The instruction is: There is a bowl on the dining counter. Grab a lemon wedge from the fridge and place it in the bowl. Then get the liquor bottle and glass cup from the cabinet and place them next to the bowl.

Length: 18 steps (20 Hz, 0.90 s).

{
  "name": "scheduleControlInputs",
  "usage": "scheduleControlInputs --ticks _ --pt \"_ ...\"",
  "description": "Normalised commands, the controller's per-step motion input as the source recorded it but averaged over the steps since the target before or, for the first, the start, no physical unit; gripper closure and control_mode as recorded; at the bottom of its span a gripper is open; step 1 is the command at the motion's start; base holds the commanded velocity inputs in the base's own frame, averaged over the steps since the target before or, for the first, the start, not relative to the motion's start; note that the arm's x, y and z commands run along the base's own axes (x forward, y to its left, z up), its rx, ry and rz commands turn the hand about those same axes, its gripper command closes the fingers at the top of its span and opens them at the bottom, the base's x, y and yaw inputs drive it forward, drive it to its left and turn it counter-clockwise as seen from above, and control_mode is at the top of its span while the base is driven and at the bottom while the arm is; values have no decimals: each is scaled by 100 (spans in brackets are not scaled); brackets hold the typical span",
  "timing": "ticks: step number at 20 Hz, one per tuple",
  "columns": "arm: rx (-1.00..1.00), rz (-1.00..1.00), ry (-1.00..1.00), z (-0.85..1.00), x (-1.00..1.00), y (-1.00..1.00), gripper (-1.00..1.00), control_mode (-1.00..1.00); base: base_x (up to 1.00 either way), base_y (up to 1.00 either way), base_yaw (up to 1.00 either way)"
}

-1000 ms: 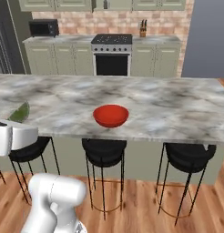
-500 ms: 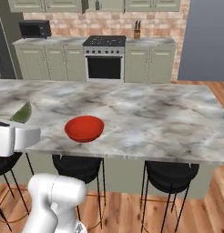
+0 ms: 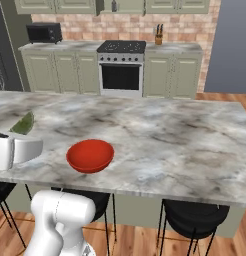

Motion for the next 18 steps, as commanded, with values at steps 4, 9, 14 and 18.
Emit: scheduleControlInputs --ticks 4,9,14,18 --pt "0 0 0 0 0 0 100 100 76 -4 13" --pt "0 0 0 0 0 0 100 100 76 -5 13" --pt "4 15 1 -8 71 -7 100 -100 0 0 0" --pt "0 18 21 -31 60 -1 100 -100 0 0 0"
